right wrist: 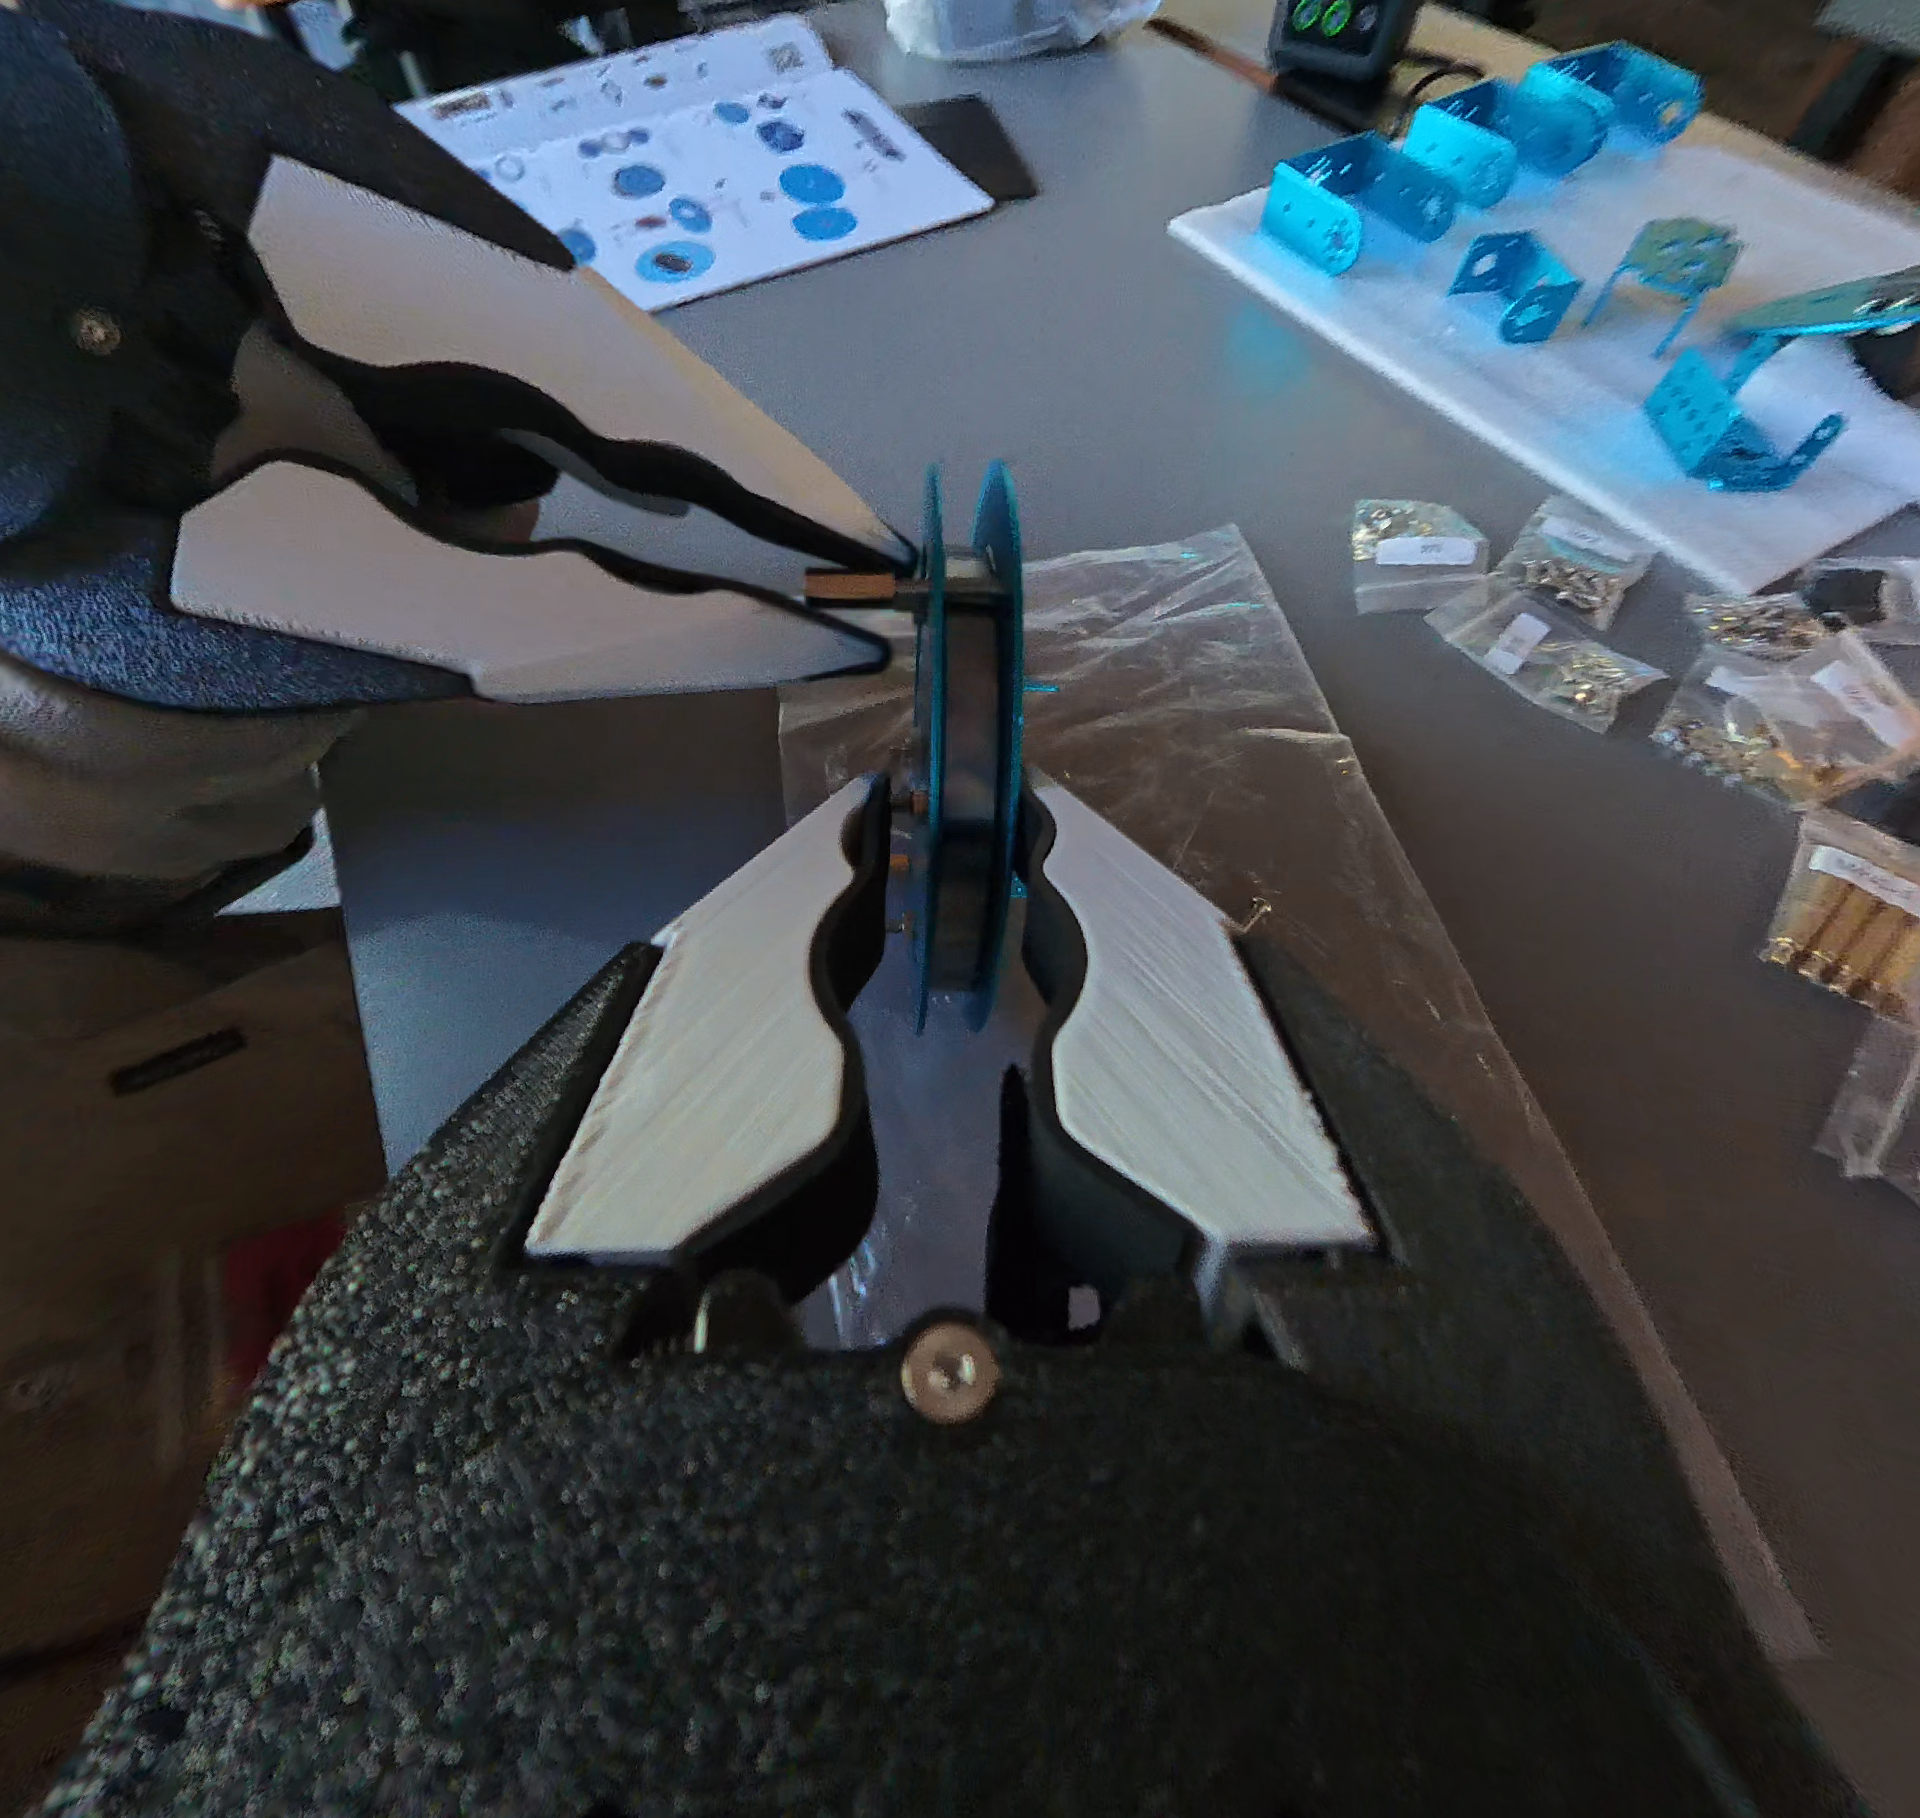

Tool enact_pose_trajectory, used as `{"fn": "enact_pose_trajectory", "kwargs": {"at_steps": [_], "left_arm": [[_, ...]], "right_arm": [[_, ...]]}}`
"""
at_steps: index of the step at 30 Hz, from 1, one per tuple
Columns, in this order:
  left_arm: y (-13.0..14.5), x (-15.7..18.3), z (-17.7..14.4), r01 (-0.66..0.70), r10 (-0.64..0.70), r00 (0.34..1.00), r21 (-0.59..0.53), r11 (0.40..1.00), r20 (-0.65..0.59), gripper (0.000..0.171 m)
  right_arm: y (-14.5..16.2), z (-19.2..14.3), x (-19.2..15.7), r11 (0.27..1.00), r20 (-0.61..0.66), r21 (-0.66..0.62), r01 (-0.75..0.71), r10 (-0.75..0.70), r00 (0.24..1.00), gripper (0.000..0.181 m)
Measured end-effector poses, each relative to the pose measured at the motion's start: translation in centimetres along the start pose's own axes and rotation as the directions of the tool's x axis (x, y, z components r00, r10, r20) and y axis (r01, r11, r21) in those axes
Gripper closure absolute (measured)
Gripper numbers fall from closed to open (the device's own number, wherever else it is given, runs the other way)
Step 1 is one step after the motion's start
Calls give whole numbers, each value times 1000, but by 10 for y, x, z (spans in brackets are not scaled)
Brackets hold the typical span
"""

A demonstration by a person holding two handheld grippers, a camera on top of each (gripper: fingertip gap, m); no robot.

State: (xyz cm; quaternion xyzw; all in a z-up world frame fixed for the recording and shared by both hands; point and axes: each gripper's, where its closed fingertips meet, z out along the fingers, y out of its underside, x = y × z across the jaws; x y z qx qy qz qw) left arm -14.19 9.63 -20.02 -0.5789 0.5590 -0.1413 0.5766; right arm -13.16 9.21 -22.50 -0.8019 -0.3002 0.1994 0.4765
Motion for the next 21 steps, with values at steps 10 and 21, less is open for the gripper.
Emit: {"fn": "enact_pose_trajectory", "kwargs": {"at_steps": [10,21], "left_arm": [[21,-18,-4,134,-107,869,20,991,-483,112],[51,8,15,196,-145,630,-24,980,-763,145]], "right_arm": [[-2,5,7,981,275,-137,135,-94,957,160],[-2,7,16,982,522,-63,180,-121,844,160]]}}
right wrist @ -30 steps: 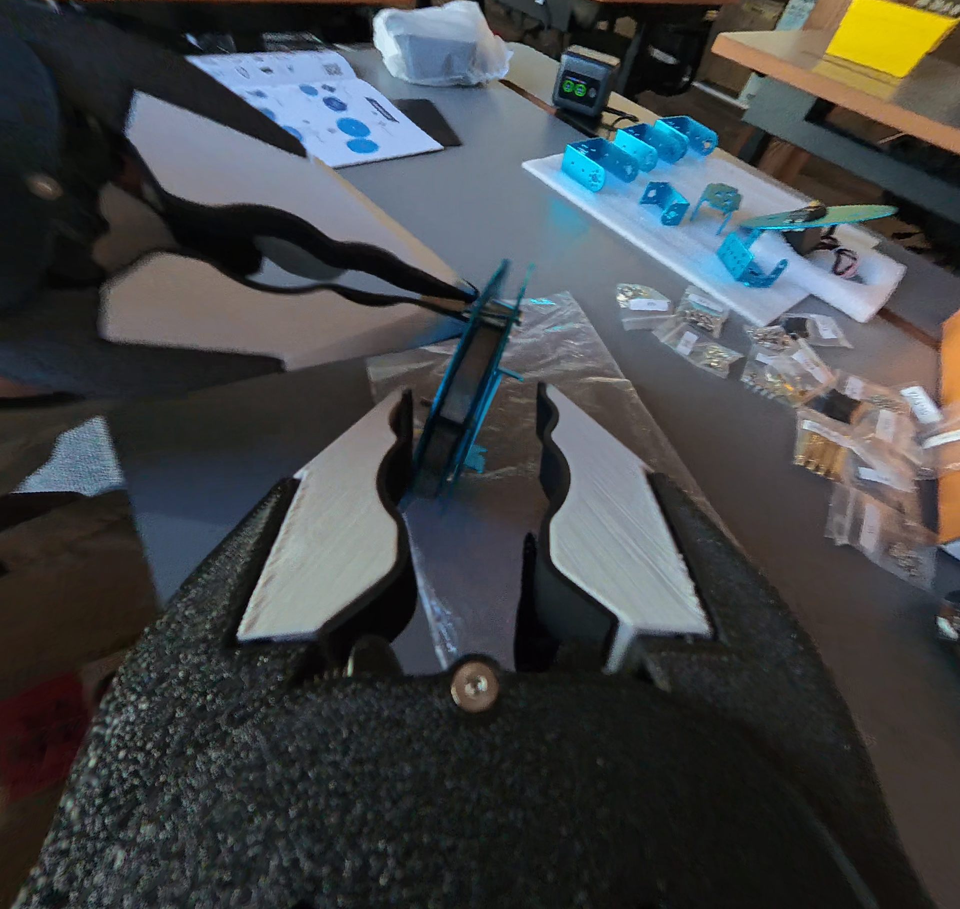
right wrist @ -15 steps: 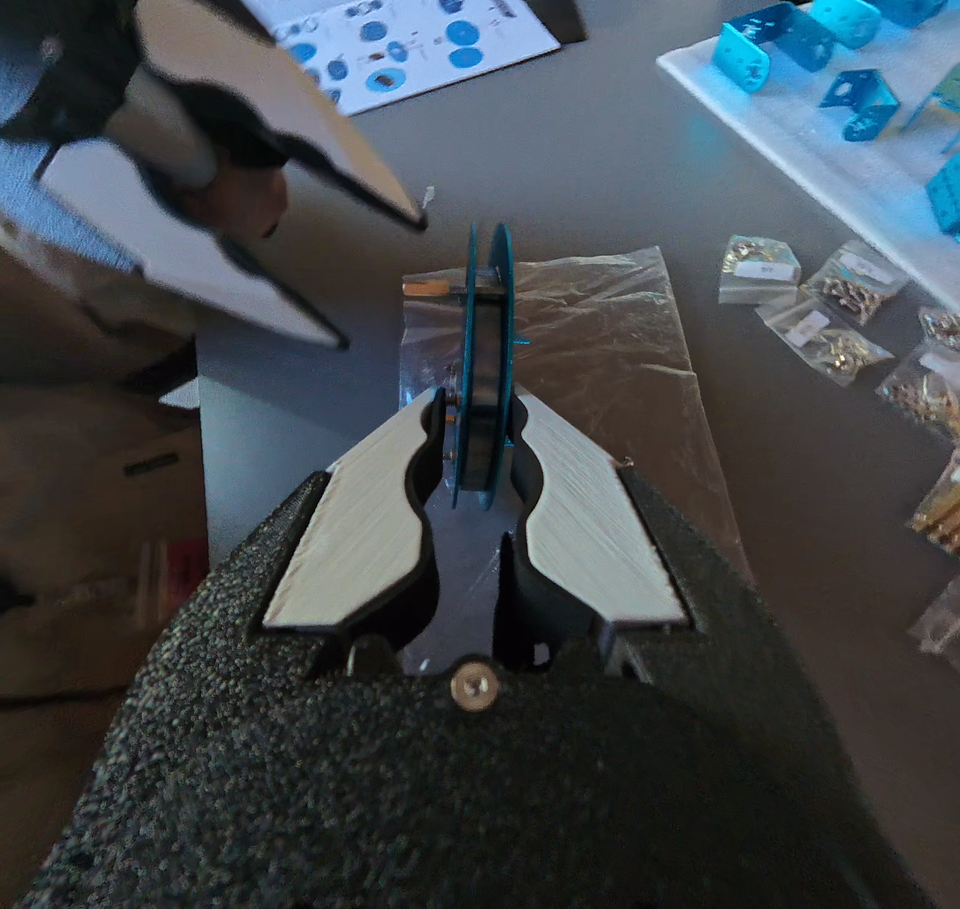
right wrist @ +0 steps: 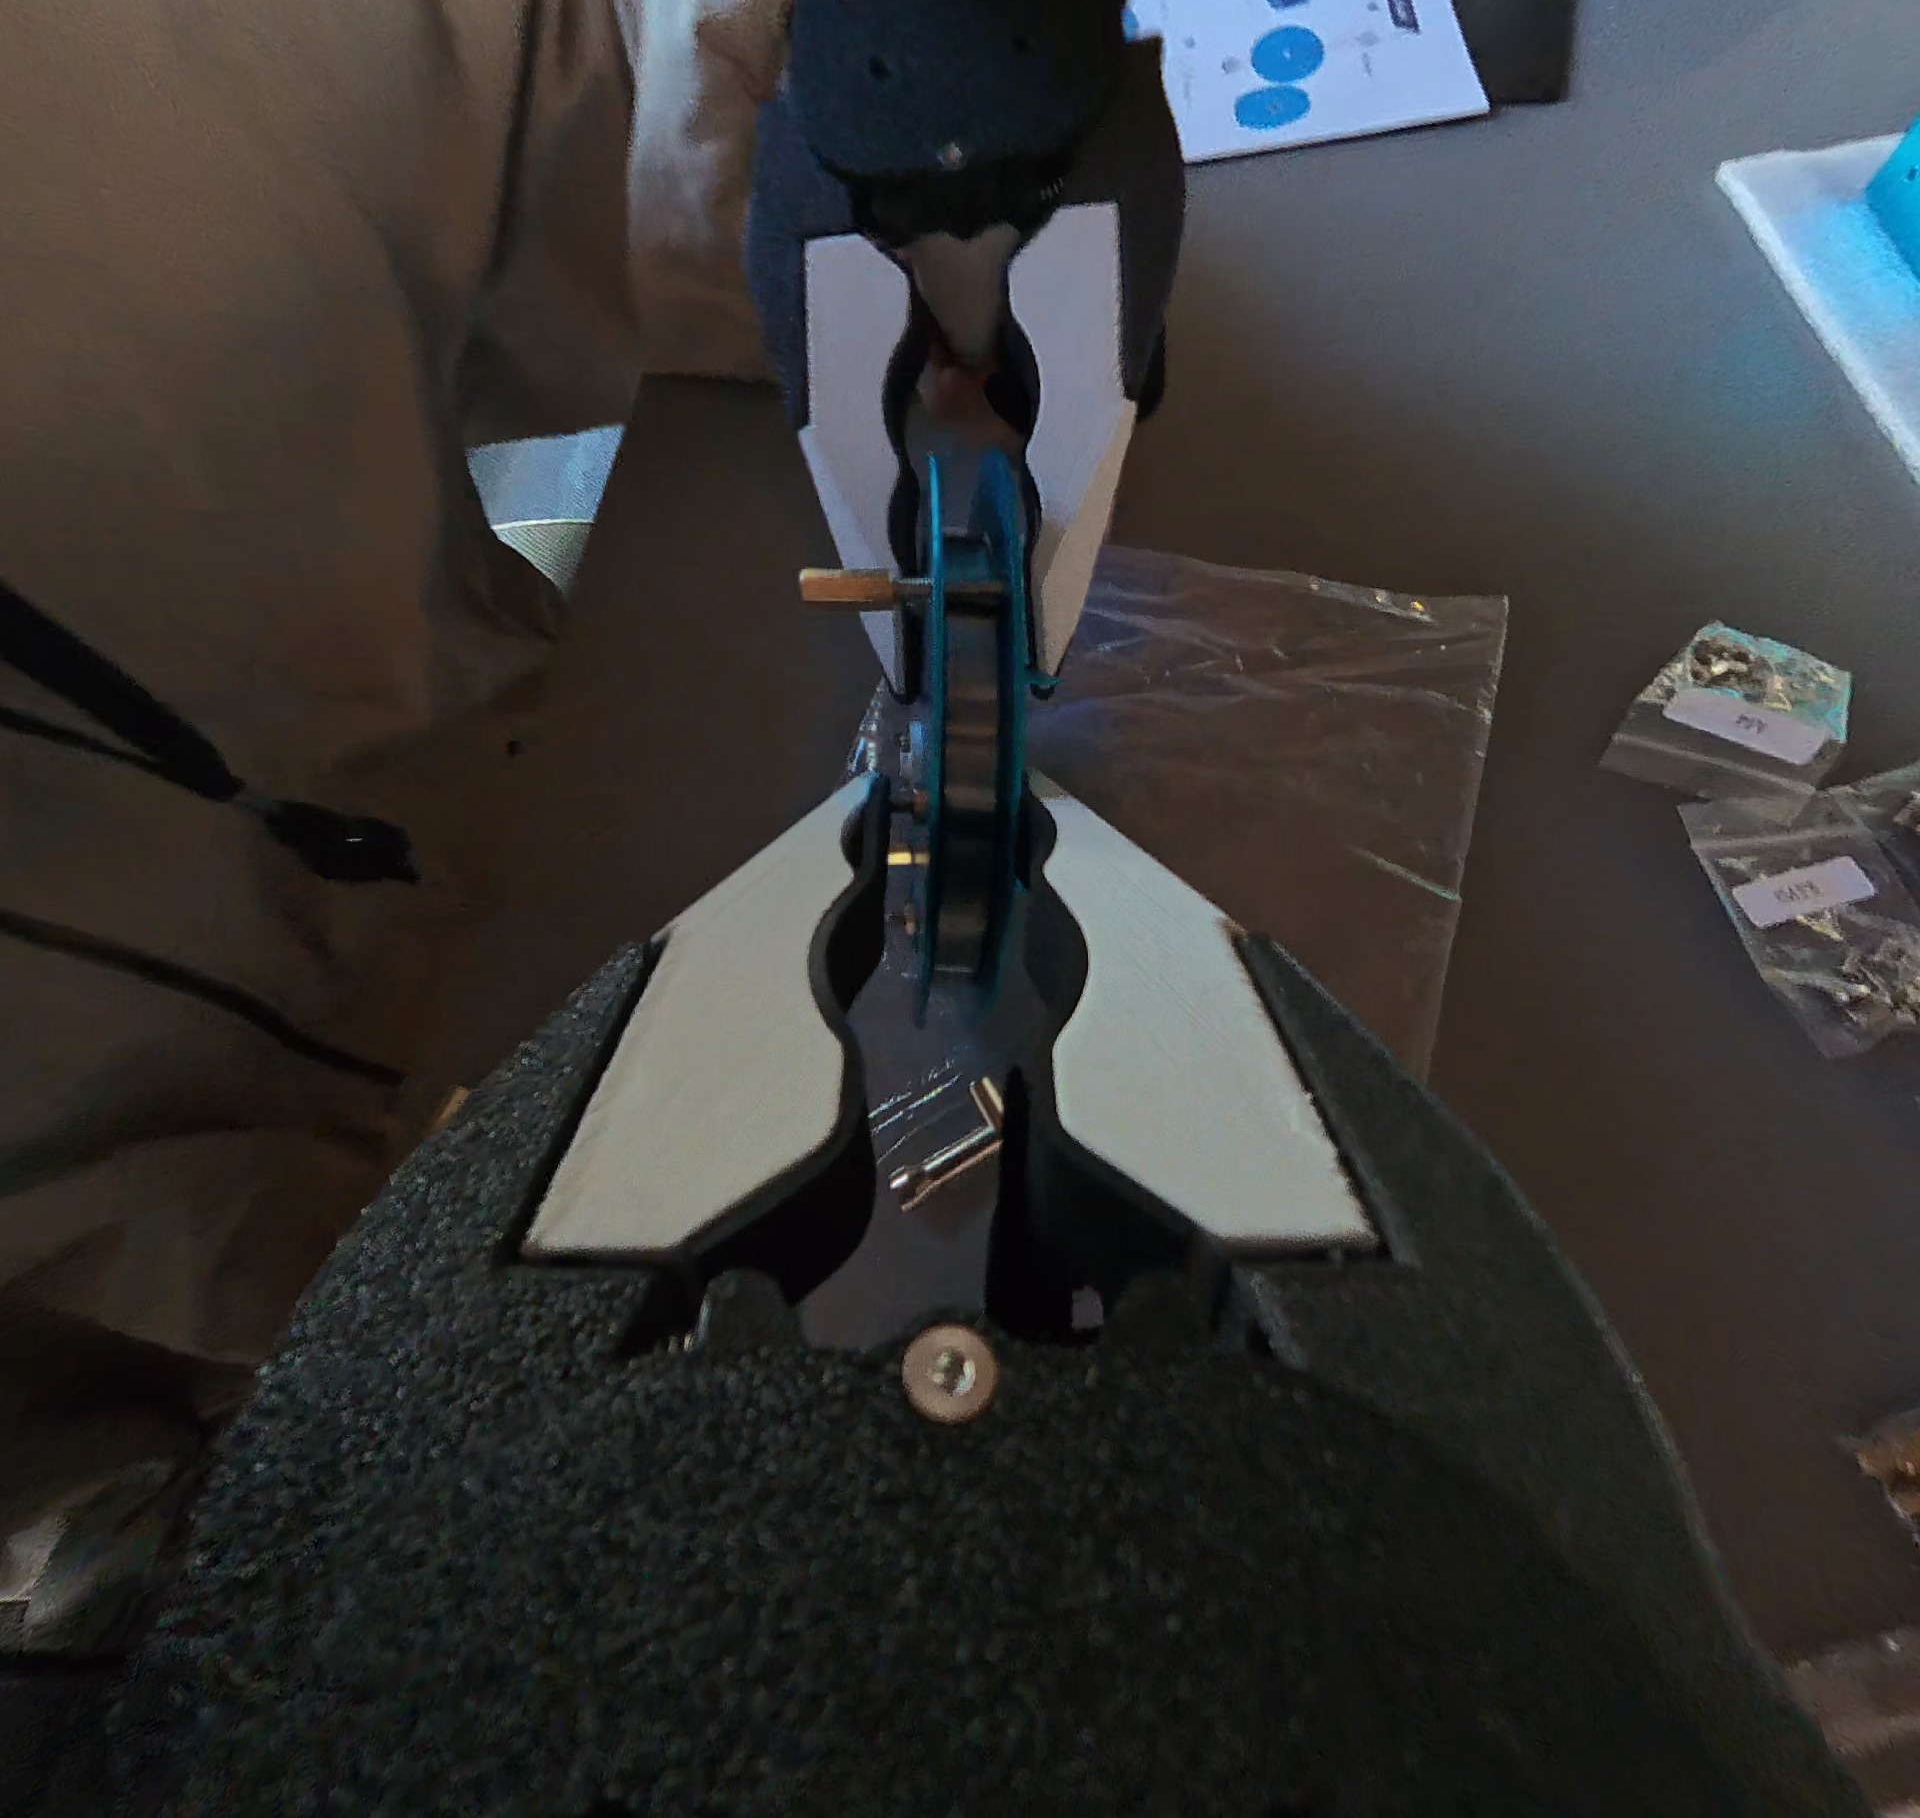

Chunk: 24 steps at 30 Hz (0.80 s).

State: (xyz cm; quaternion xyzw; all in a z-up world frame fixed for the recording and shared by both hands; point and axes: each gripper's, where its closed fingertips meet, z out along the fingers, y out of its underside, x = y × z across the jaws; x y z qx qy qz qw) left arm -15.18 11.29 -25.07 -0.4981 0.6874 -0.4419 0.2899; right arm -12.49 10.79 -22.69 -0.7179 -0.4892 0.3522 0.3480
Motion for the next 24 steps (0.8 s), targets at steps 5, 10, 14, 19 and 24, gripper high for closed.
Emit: {"fn": "enact_pose_trajectory", "kwargs": {"at_steps": [5,10,14,19,24], "left_arm": [[6,-5,-7,109,-108,993,20,994,-55,146],[0,-6,-12,107,-105,994,58,993,-40,146],[1,-4,-13,85,-82,995,54,995,-47,146],[2,-4,-13,44,-44,999,44,998,-6,146],[-3,2,-18,40,-39,999,84,996,-12,145]], "right_arm": [[19,6,5,999,-15,12,31,-31,999,155],[20,7,4,999,-13,26,-23,23,1000,169],[11,2,0,998,-63,25,64,-62,996,169],[12,2,1,998,-66,45,49,-46,997,169],[12,3,-3,996,-47,68,56,-53,997,170]]}}
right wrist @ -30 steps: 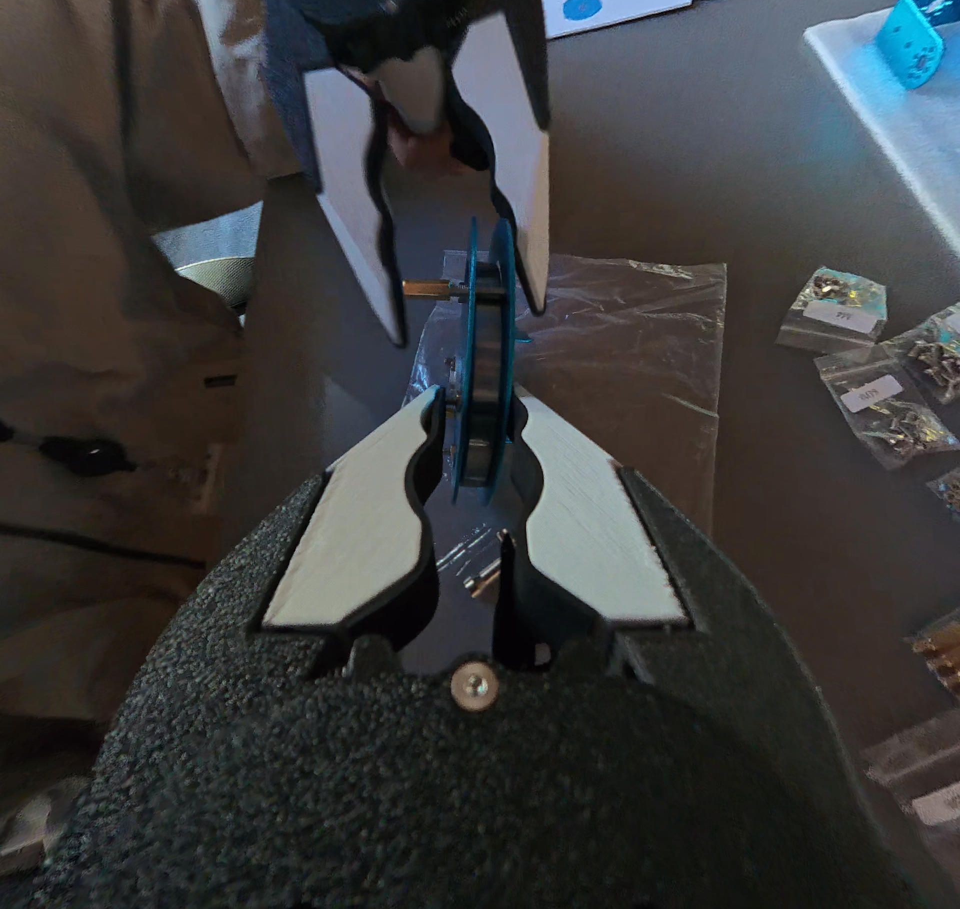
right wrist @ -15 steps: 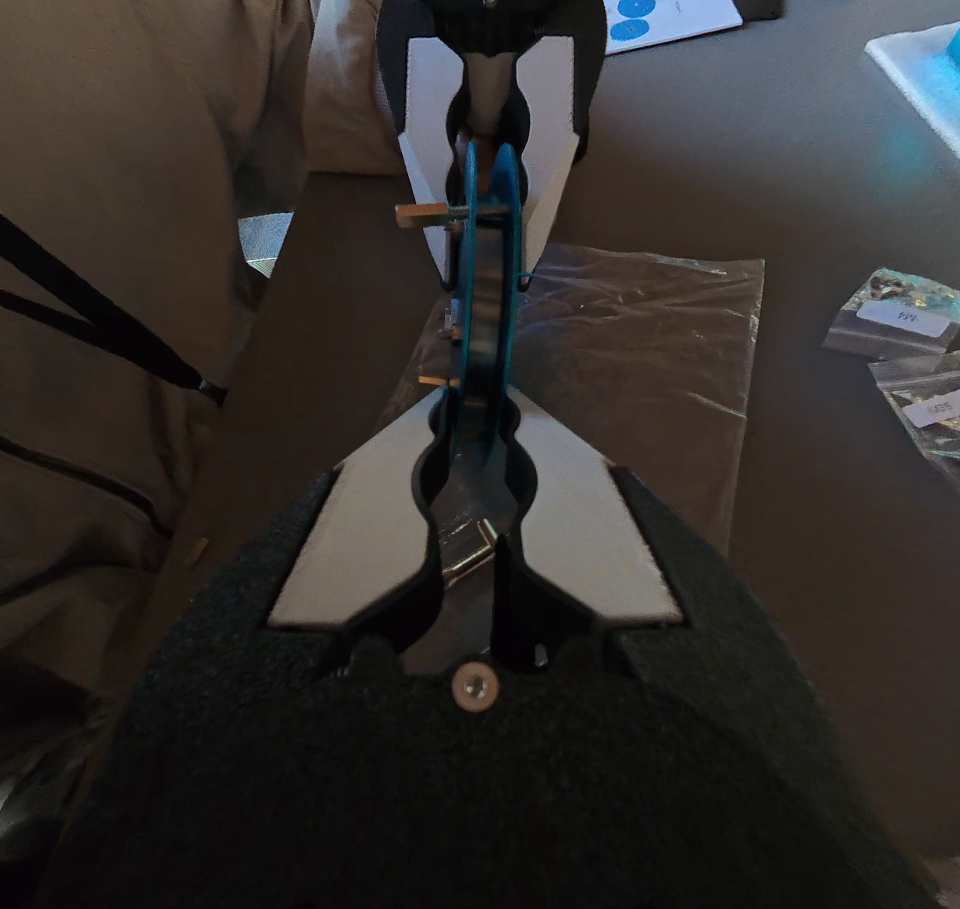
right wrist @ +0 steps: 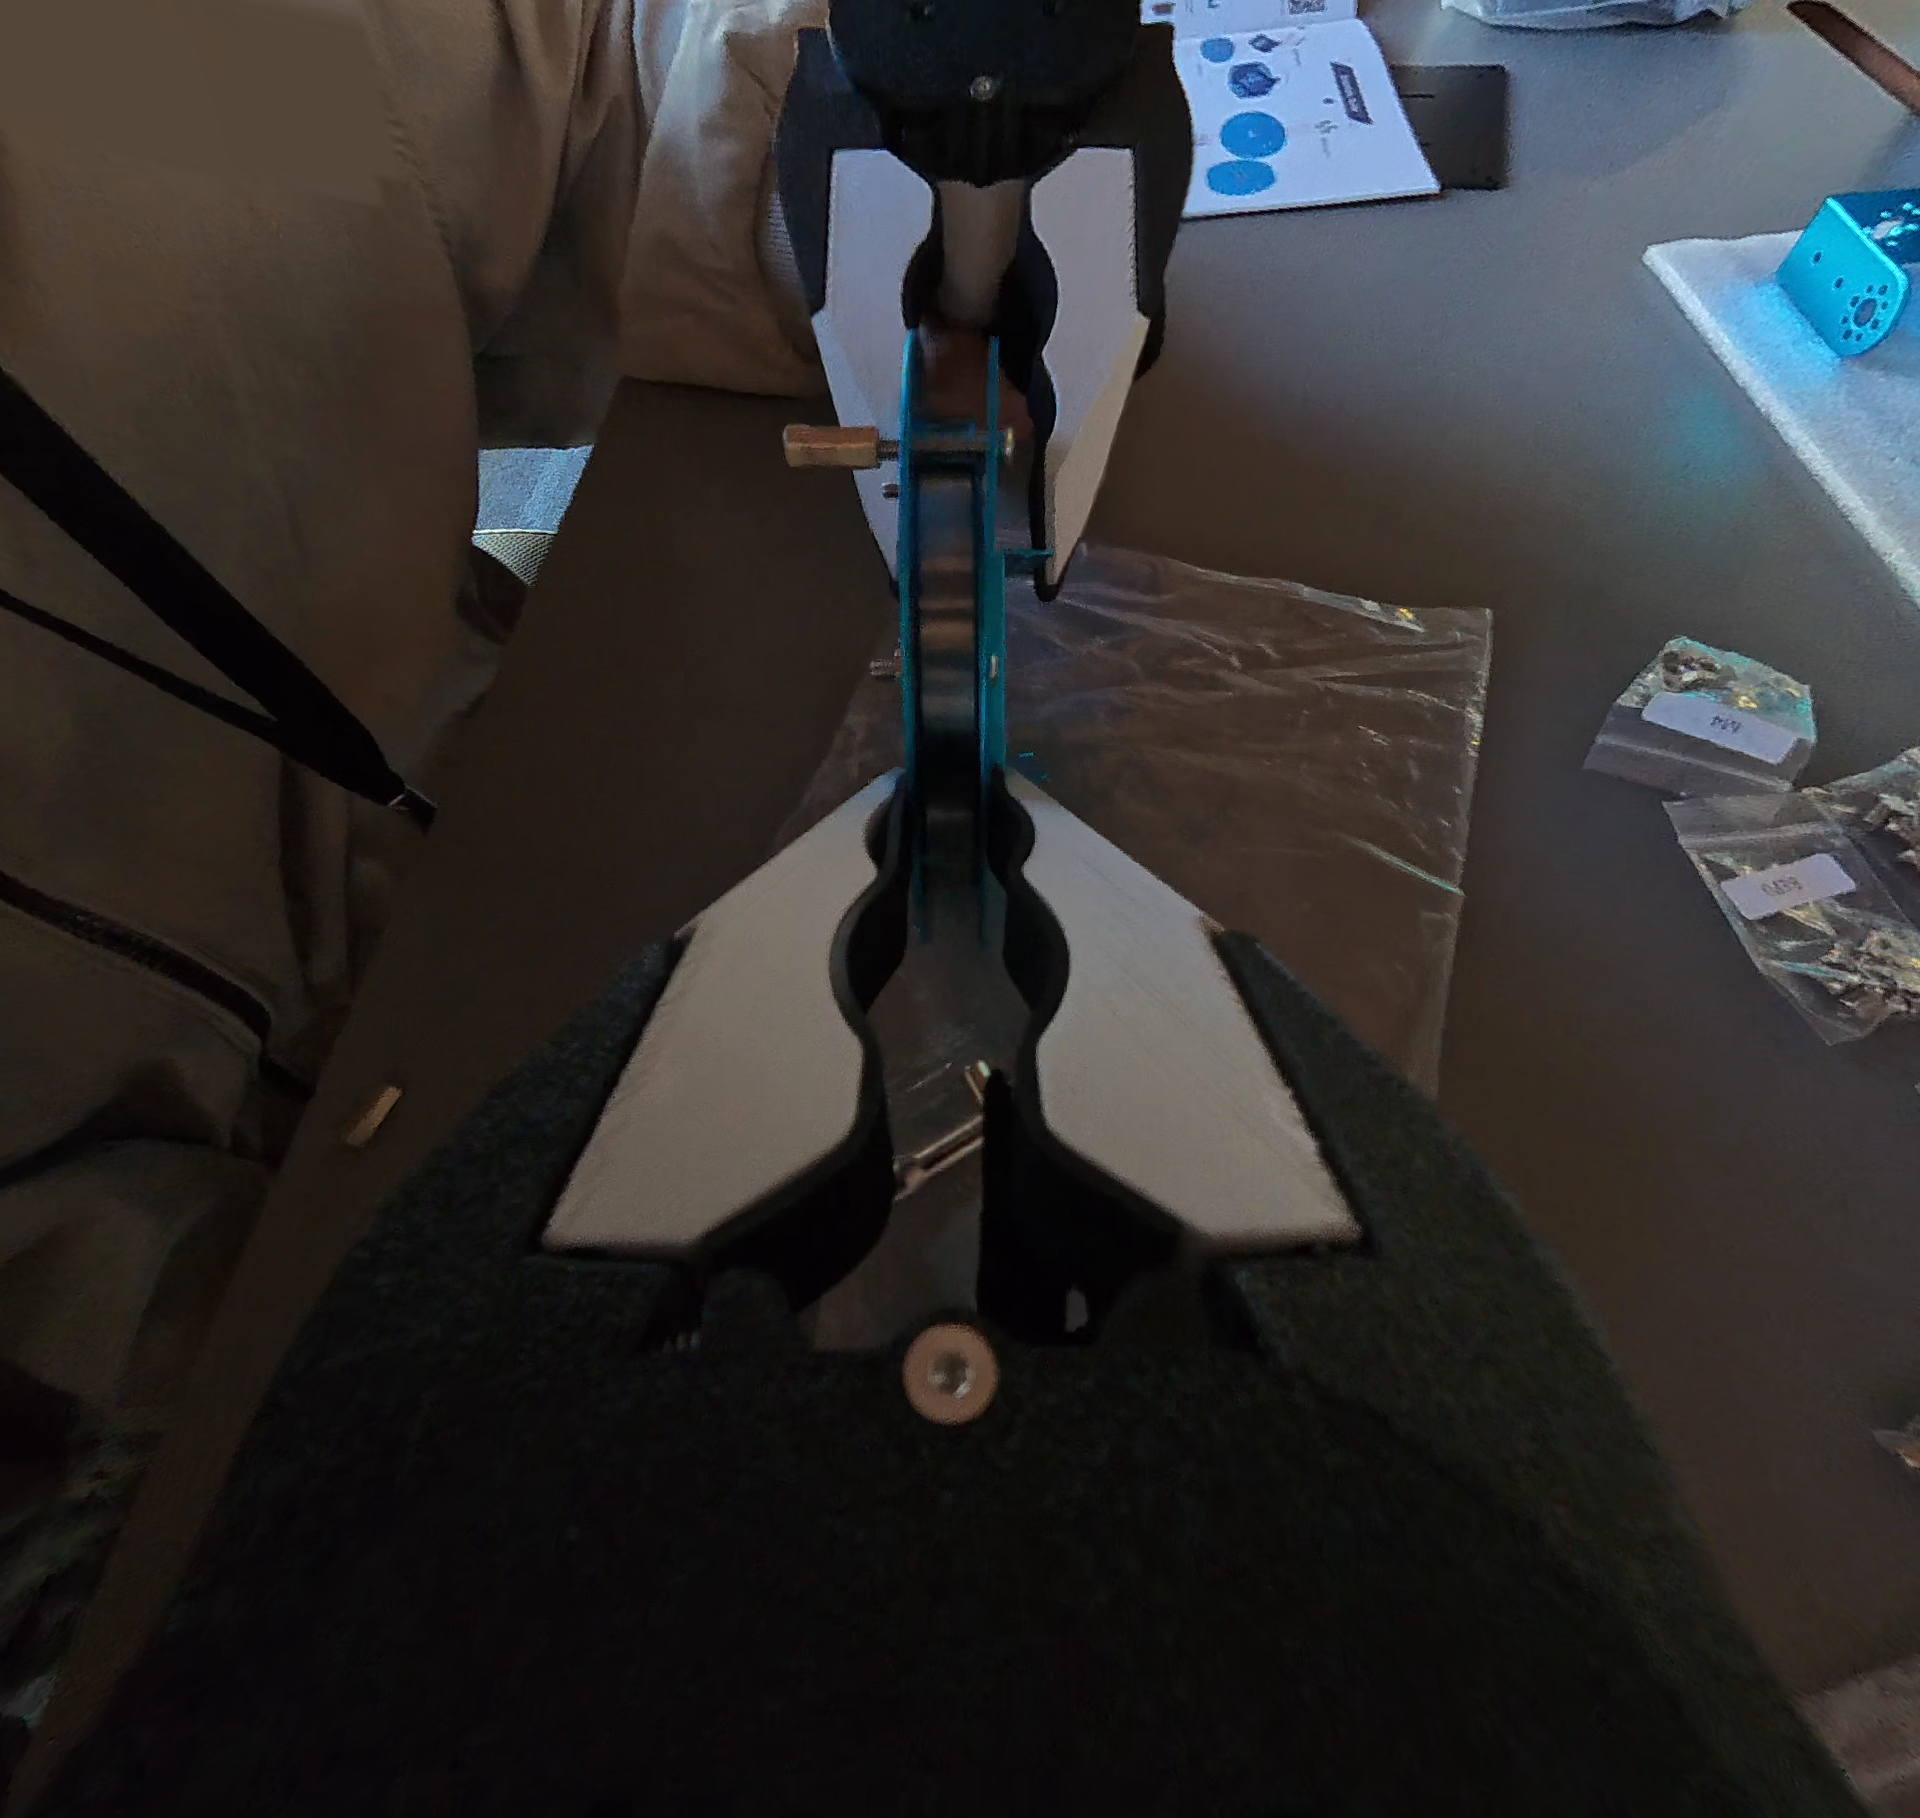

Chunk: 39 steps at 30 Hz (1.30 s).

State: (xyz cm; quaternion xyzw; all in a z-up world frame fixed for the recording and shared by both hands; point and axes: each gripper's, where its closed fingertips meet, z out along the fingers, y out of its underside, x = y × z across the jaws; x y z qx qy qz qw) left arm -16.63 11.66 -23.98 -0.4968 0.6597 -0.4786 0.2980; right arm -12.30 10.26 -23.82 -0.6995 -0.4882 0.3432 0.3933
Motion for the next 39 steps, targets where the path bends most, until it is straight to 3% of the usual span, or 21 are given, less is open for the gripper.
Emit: {"fn": "enact_pose_trajectory", "kwargs": {"at_steps": [6,8,23,36,39], "left_arm": [[-4,5,0,2,-2,1000,12,1000,-1,144],[-1,8,1,7,-7,1000,2,1000,-15,158],[-1,2,-4,4,-4,1000,21,1000,-1,156],[9,10,7,-79,81,996,-59,995,34,158],[4,8,6,-30,32,999,-43,999,37,160]], "right_arm": [[-18,-11,-6,997,12,81,17,-18,1000,169],[-12,-11,-3,999,4,51,8,-8,1000,169],[-10,-15,1,997,5,71,6,-6,1000,170],[-3,-15,-4,999,40,38,-12,10,999,169],[-4,-11,-7,999,48,39,-13,11,999,166]]}}
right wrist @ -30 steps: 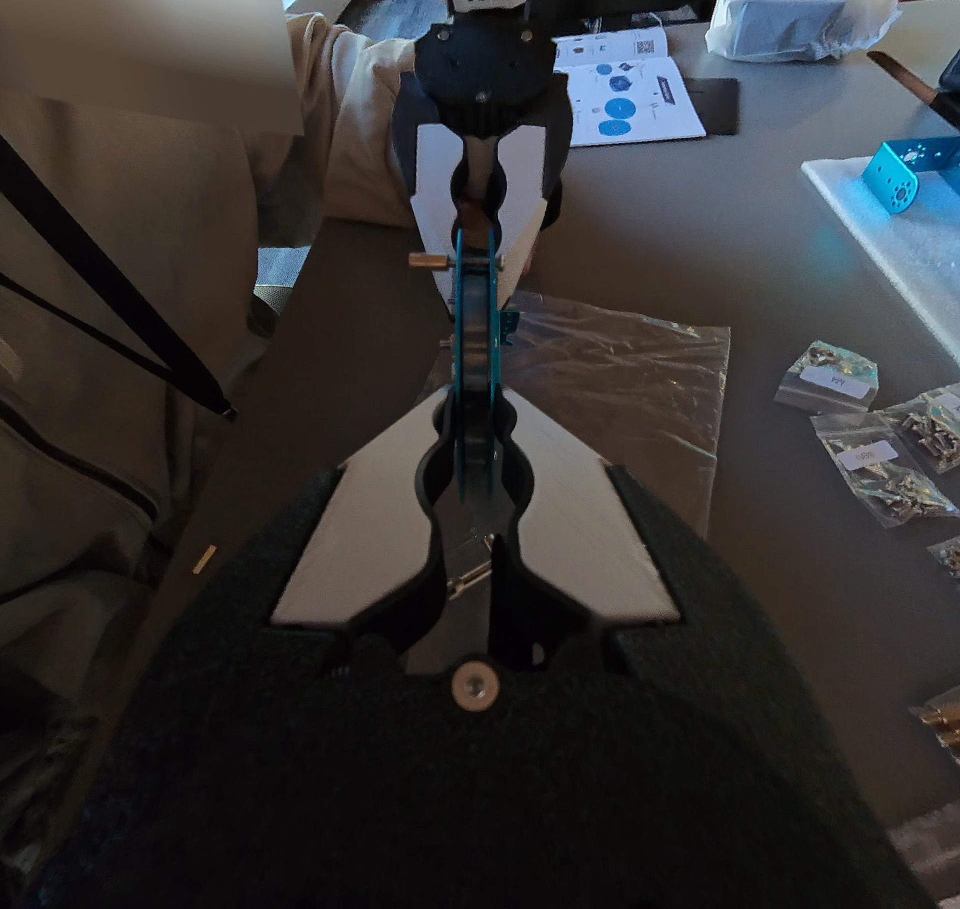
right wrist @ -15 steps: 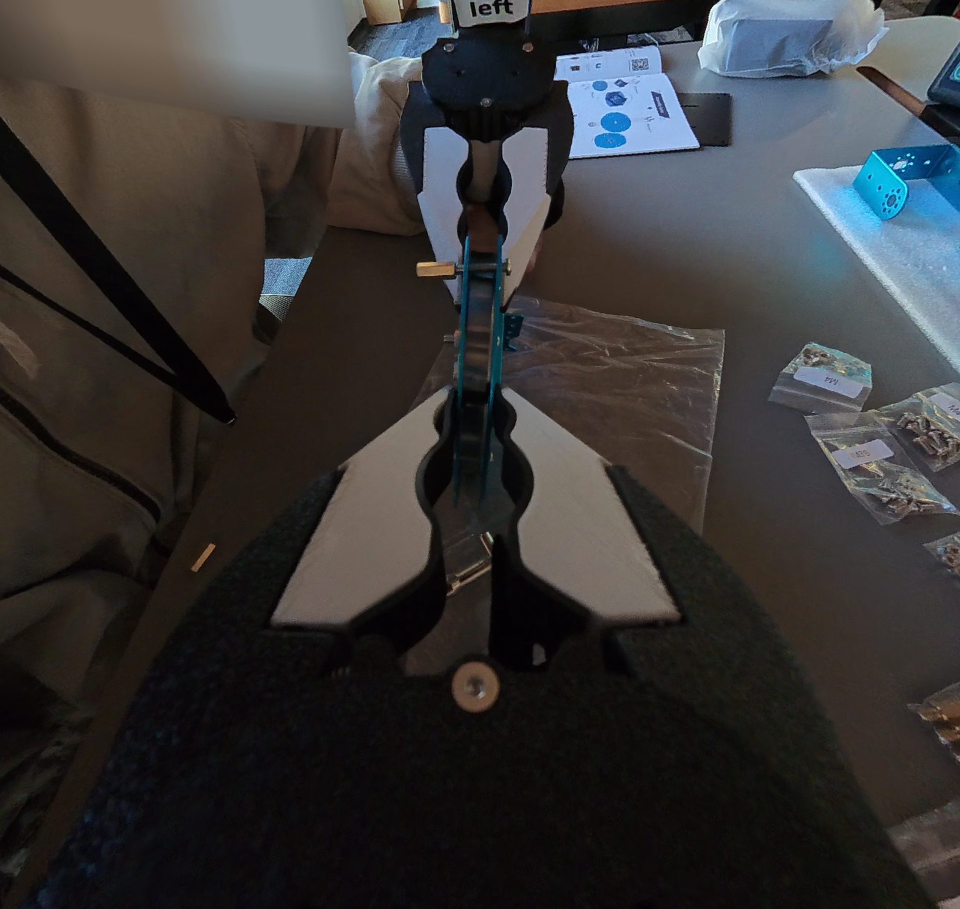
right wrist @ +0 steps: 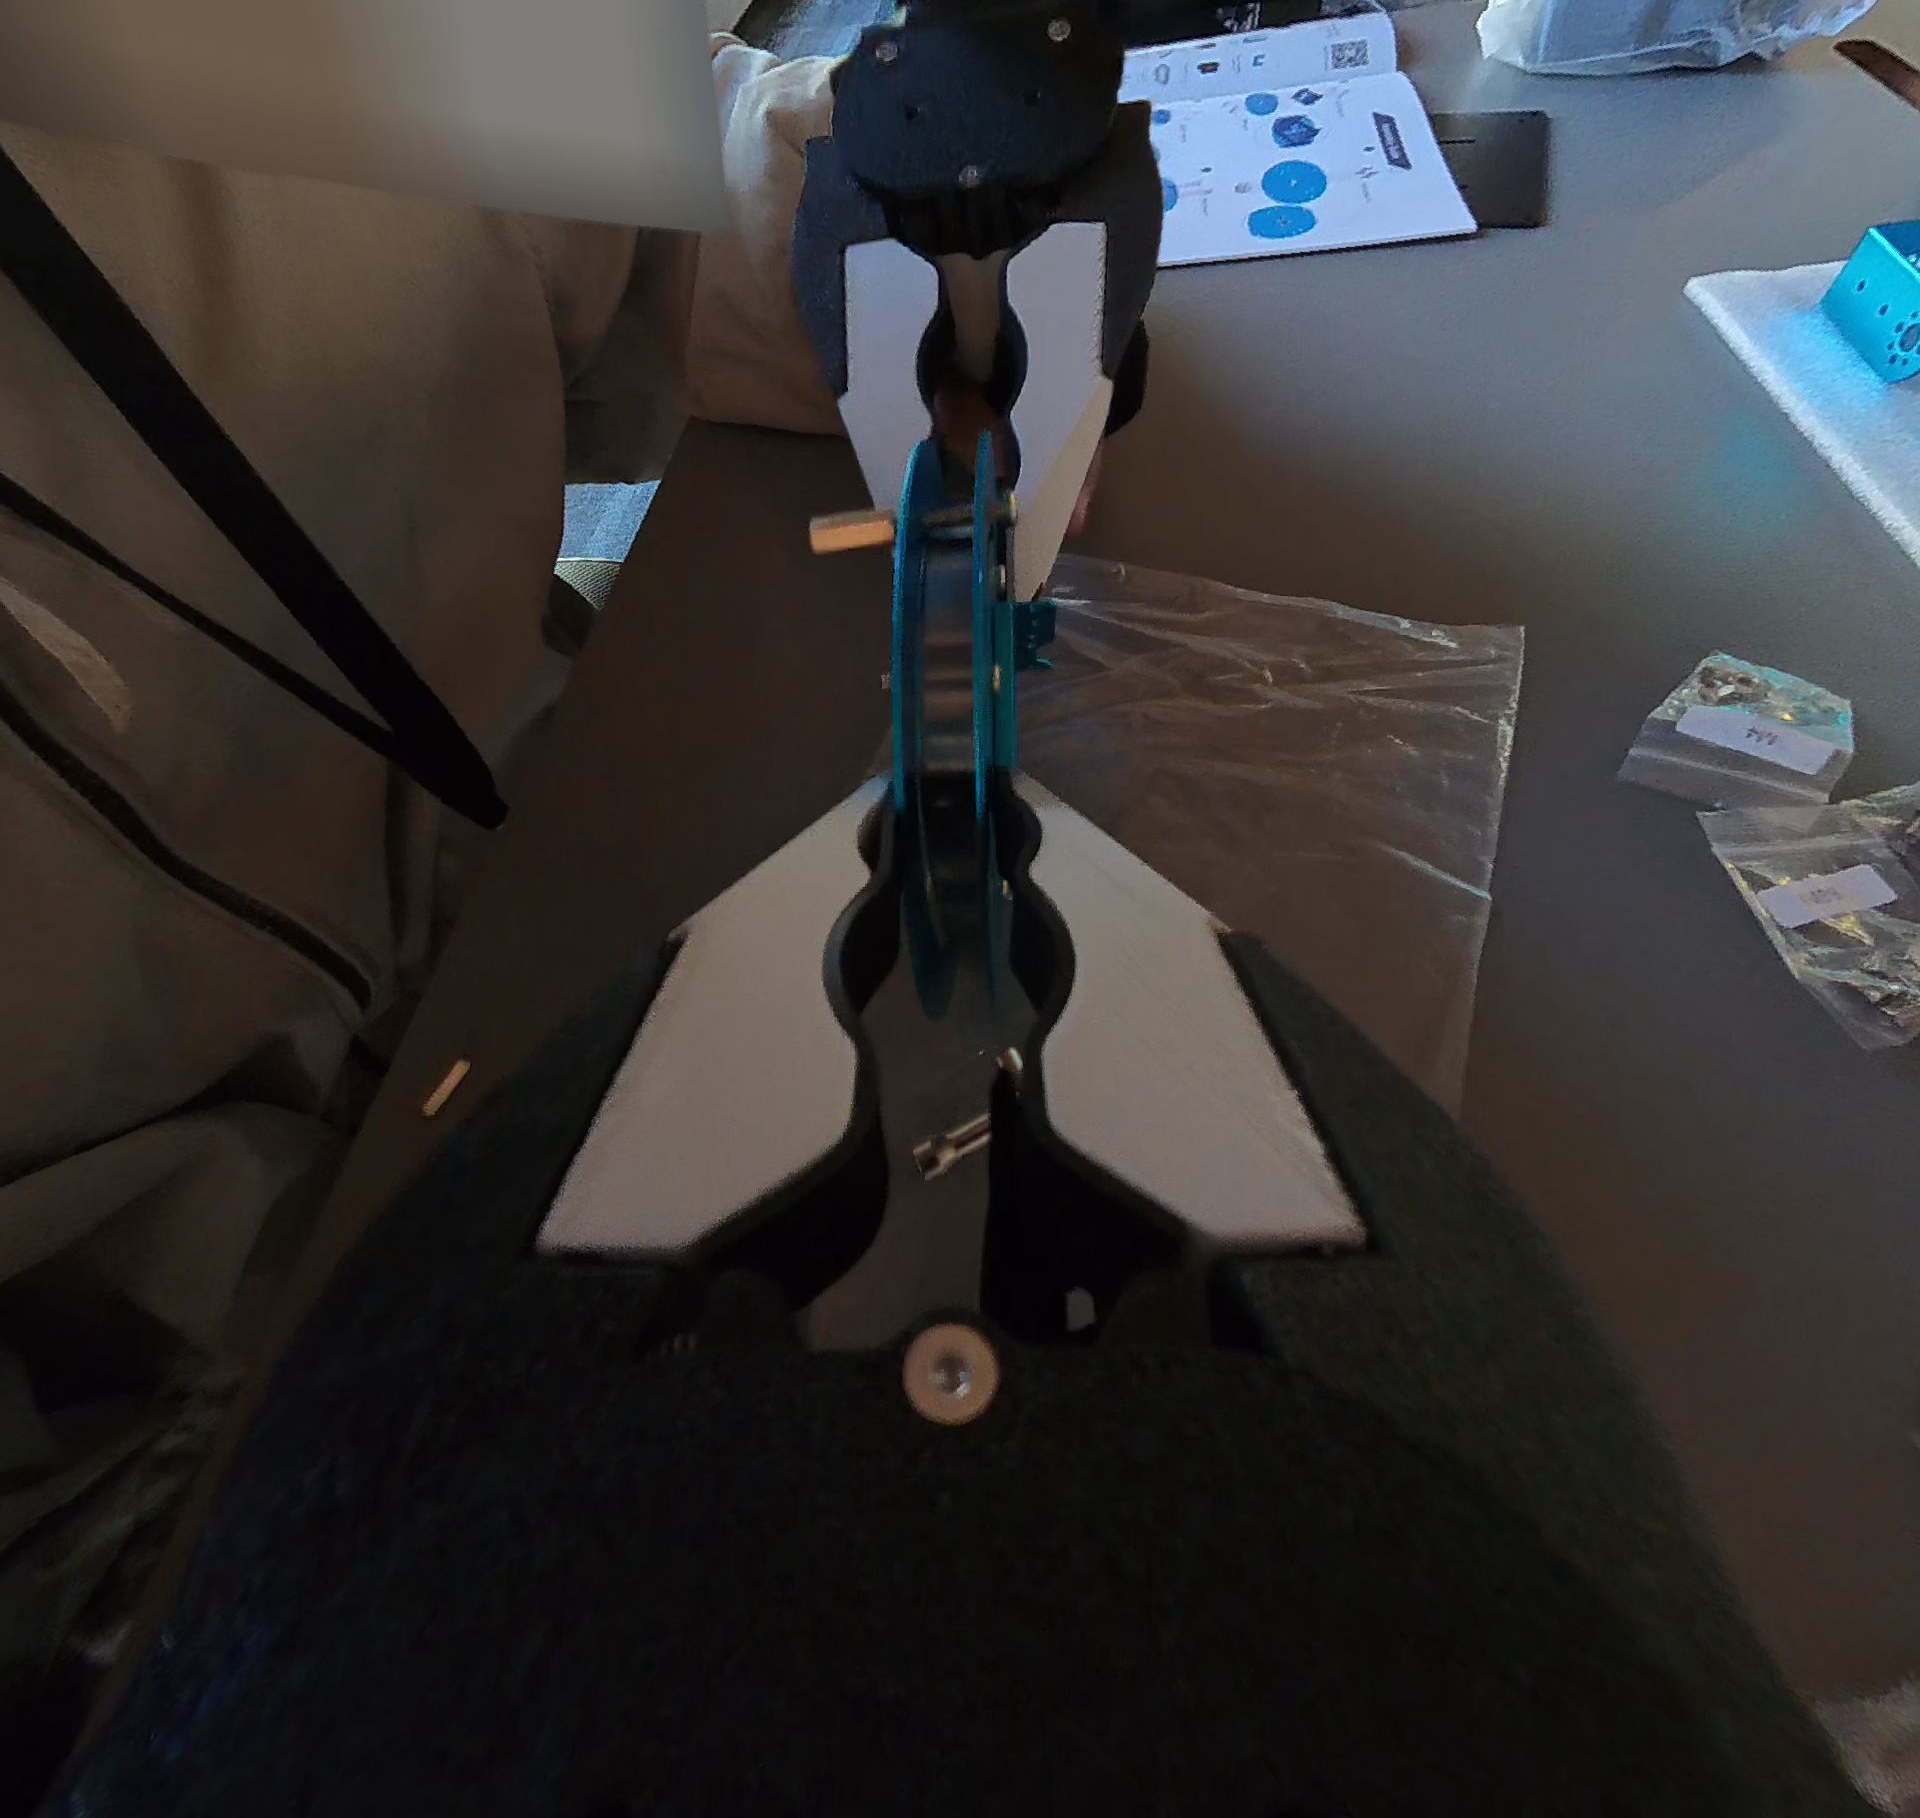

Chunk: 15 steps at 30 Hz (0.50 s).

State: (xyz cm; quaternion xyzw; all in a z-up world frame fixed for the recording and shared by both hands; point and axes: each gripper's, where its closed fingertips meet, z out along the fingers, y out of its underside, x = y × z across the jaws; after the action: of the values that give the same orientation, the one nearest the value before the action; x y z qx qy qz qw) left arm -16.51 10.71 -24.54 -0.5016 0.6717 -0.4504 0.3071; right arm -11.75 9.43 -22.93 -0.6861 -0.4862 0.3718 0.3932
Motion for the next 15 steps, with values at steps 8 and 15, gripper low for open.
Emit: {"fn": "enact_pose_trajectory", "kwargs": {"at_steps": [8,15], "left_arm": [[-16,2,-10,-47,47,999,21,999,28,159],[9,-8,-9,-33,34,999,-58,998,15,154]], "right_arm": [[2,5,4,998,-67,-34,50,-52,996,169],[5,0,7,998,-62,-33,47,-49,997,169]]}}
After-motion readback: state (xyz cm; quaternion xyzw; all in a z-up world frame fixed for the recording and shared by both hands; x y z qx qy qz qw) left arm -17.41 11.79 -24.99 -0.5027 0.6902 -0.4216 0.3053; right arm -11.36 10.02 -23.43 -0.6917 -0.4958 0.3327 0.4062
